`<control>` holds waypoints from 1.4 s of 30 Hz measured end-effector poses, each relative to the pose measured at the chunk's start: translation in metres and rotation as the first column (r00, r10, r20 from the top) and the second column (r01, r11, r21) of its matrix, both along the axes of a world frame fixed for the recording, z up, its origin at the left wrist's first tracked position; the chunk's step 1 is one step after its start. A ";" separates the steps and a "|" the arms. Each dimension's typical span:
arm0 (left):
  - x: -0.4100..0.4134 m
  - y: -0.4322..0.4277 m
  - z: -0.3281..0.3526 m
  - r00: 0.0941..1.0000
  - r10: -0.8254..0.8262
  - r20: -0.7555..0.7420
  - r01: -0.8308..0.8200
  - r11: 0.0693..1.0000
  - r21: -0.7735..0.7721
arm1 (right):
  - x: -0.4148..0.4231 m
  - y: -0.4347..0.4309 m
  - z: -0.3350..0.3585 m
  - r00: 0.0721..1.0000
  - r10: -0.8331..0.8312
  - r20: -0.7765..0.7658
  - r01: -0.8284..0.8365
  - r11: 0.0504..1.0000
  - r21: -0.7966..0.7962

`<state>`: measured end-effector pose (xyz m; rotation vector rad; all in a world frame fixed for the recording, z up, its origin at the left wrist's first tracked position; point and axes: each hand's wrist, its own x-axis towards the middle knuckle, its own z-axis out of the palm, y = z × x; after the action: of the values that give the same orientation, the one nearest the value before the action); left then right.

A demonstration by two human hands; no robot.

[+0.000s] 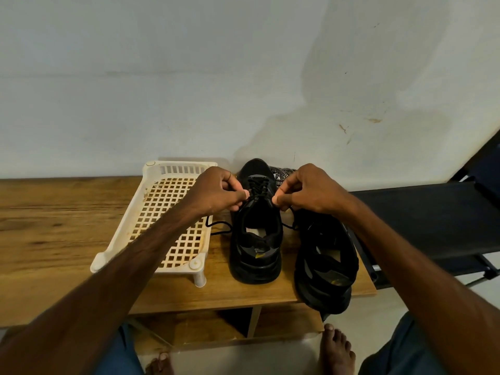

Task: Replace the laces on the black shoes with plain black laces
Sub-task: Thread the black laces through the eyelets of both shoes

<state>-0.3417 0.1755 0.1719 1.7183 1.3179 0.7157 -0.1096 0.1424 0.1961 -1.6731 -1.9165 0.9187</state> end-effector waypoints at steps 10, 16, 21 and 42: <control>0.011 -0.007 -0.001 0.930 -0.023 -0.366 0.148 0.937 0.317 | -0.002 0.001 -0.002 0.998 0.060 -0.004 -0.059 0.996 0.072; 0.018 -0.006 0.009 0.888 0.091 -0.451 0.105 0.914 0.392 | 0.004 0.002 0.002 0.998 0.024 0.064 -0.032 0.992 0.120; 0.025 -0.008 0.006 0.881 0.057 -0.470 0.156 0.902 0.402 | -0.001 0.000 0.009 0.997 0.074 0.011 -0.075 0.986 0.152; 0.054 -0.021 0.000 0.867 0.315 -0.387 -0.016 0.792 0.610 | -0.007 -0.002 0.006 0.992 0.082 -0.094 -0.062 0.978 0.200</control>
<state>-0.2880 0.1544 0.1716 2.4145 1.7260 0.9183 -0.1165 0.1401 0.2017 -1.4247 -1.9414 0.7963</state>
